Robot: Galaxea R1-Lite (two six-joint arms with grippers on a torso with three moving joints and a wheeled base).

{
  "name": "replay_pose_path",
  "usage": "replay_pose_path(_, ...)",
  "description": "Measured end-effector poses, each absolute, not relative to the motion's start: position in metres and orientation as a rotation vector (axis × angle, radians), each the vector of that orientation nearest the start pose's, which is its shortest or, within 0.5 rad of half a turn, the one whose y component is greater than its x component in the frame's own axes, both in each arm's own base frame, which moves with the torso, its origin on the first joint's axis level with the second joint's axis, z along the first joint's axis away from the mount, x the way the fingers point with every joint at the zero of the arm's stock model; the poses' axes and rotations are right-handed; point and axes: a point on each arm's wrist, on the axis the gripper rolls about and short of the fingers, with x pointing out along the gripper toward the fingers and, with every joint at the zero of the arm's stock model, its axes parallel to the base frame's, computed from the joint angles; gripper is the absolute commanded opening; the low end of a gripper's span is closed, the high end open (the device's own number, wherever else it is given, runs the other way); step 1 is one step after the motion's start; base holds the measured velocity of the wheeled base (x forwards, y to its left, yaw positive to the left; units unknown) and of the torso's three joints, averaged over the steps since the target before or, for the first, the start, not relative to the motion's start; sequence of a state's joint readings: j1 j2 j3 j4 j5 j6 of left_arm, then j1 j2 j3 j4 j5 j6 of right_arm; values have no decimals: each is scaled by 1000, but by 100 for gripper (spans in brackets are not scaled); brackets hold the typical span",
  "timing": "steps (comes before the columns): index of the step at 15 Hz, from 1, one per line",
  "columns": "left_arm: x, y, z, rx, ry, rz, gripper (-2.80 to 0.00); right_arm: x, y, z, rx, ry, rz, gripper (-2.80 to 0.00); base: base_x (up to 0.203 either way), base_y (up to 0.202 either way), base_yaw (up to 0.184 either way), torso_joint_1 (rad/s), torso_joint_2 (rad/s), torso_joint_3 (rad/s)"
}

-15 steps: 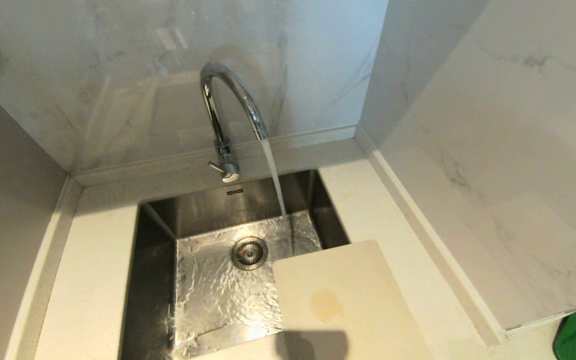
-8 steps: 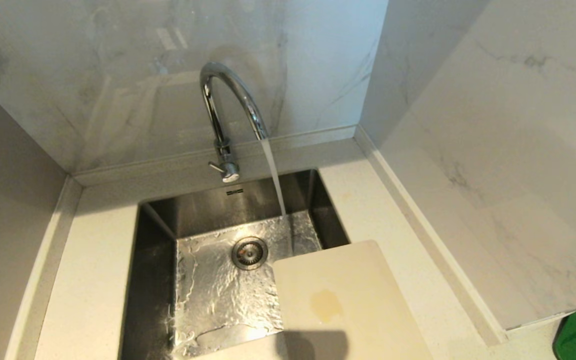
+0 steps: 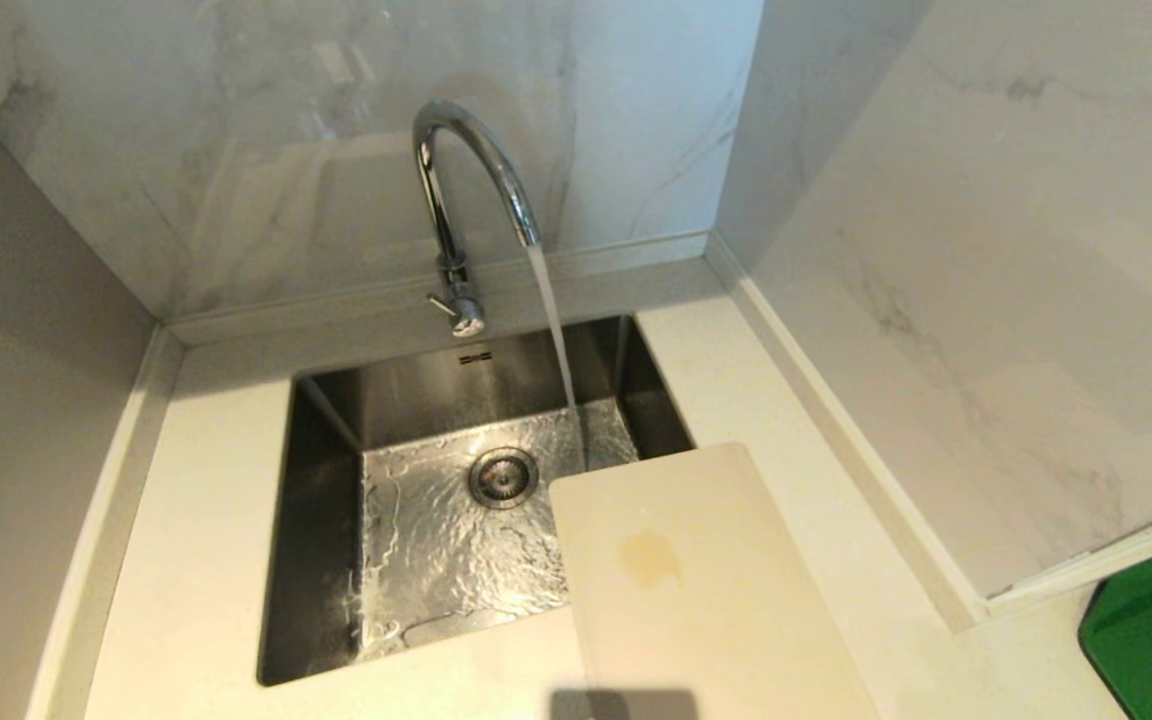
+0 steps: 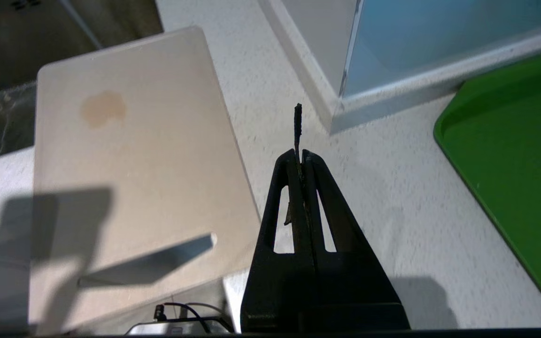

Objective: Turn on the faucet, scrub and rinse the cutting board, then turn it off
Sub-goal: Pick up the cutting board

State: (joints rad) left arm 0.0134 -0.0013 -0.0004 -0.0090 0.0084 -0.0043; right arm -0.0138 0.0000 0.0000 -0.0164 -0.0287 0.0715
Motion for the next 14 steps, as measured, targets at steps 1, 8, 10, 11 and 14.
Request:
replay_pose_path(1,-23,0,77,-4,-11,21,-280,-23,0,77,72,-18,-42,-280,-172,0,-13,5,4,-1)
replay_pose_path(8,-23,0,76,-5,-11,21,-280,-23,0,77,72,-18,-42,-280,-198,0,5,1,2,2)
replay_pose_path(10,-23,0,76,-6,-11,21,-280,-23,0,77,72,-18,-42,-280,-202,0,2,2,0,4)
replay_pose_path(11,-23,0,76,-5,-11,20,-280,-23,0,77,72,-17,-42,-280,-166,0,-2,-2,7,2)
replay_pose_path(14,-23,0,77,-5,-11,21,-280,-23,0,77,72,-18,-42,-280,-40,0,1,-1,-4,2)
